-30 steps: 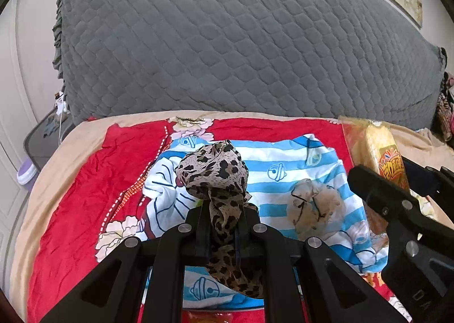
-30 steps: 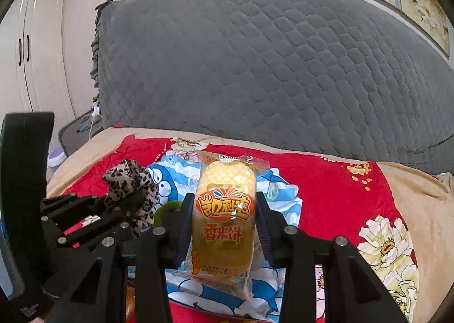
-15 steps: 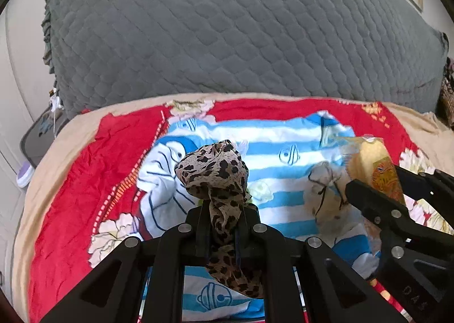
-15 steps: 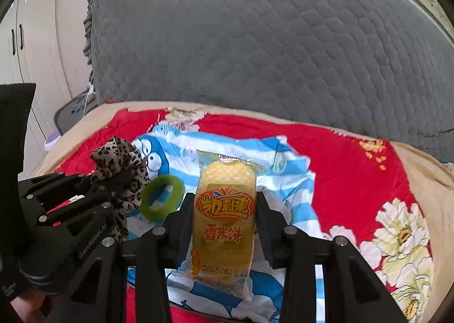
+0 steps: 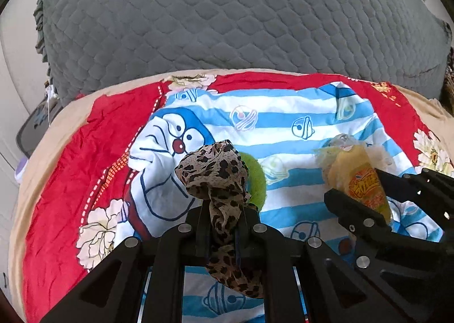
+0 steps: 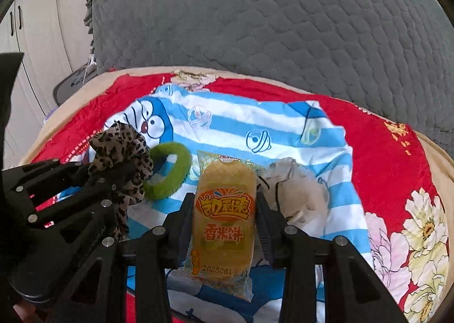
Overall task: Organize objects
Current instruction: 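Lower the scrunchie onto the shirt with the left tool while the right tool lowers the packet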
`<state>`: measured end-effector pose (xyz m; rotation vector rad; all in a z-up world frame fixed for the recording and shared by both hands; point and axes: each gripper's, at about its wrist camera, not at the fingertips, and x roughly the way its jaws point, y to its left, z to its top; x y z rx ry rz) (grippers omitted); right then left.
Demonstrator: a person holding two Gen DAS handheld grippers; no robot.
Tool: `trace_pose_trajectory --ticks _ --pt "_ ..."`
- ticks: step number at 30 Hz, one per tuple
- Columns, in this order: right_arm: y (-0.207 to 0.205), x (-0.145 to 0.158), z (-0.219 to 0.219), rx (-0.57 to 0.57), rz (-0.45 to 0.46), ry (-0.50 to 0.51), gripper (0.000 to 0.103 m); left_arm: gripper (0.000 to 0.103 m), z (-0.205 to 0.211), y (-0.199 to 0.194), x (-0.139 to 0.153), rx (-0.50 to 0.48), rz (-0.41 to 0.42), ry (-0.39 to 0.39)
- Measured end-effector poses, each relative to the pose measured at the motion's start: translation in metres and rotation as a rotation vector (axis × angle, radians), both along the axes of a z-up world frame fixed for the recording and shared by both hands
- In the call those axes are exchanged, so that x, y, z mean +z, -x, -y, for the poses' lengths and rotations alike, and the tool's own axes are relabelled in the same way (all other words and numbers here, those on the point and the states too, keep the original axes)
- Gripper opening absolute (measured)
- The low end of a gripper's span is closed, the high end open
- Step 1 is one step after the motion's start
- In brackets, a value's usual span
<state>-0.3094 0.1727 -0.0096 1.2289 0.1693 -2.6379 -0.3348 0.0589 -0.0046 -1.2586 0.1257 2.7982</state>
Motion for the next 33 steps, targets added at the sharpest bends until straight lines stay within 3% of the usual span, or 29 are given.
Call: trace_pose_trajectory --ticks 33 --pt "0.008 -0.035 0.010 0.012 0.050 -0.041 0.041 0.012 0.013 0.008 -0.031 -0.006 0.047 0.007"
